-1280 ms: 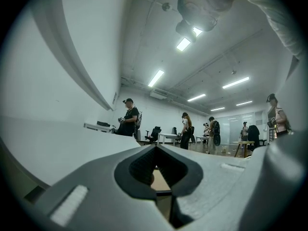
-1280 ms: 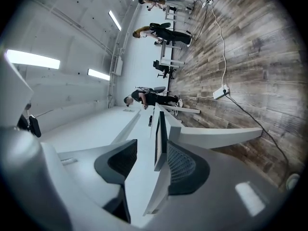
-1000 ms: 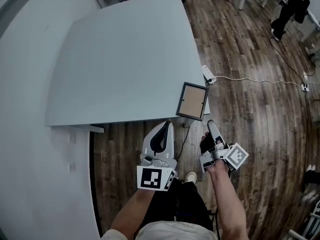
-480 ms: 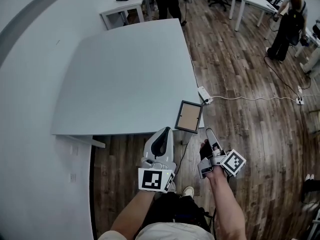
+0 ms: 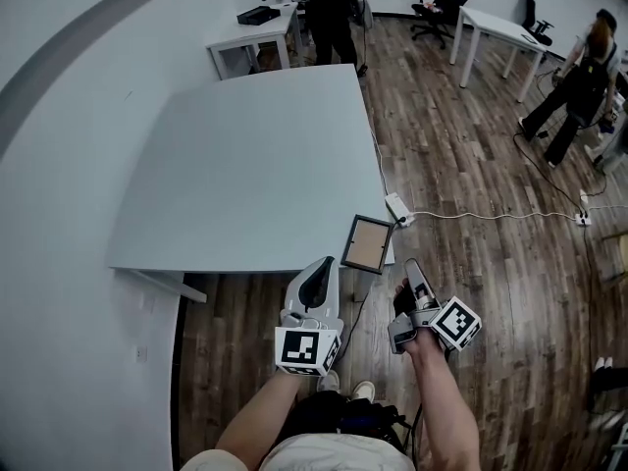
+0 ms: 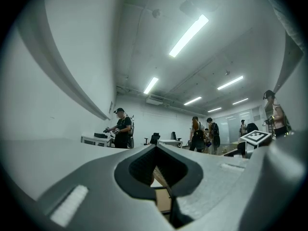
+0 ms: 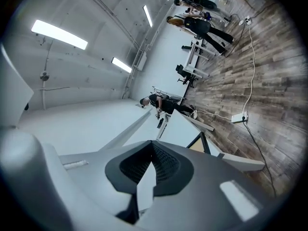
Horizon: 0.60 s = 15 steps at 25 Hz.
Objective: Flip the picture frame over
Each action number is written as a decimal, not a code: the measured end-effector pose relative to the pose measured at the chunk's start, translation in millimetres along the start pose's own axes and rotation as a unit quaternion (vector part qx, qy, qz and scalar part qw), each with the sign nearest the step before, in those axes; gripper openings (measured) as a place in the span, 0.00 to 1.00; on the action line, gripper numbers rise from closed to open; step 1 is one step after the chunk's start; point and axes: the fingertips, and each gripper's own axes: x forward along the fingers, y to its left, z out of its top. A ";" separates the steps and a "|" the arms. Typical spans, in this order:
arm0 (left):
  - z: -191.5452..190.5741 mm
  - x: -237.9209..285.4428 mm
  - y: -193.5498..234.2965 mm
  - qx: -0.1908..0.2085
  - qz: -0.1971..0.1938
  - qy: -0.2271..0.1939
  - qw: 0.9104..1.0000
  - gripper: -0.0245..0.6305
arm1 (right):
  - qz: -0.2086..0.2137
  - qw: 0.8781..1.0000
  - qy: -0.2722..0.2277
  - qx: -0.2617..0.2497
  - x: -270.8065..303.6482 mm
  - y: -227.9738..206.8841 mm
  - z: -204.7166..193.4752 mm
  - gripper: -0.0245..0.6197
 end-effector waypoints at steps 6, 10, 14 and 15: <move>8.3 4.6 -4.3 0.006 0.000 0.016 1.000 0.04 | 0.079 0.995 -0.003 -0.059 4.7 43.5 11.0 0.07; 10.7 6.6 -3.6 0.008 0.002 0.026 1.000 0.04 | 0.077 0.991 -0.001 -0.114 4.2 58.3 15.6 0.07; 15.3 6.5 -6.8 0.009 0.001 0.030 1.000 0.04 | 0.062 0.982 0.000 -0.176 -0.4 66.0 20.5 0.07; 16.2 6.0 -7.5 0.008 0.002 0.031 0.999 0.04 | 0.054 0.978 -0.004 -0.199 -2.8 67.4 22.8 0.07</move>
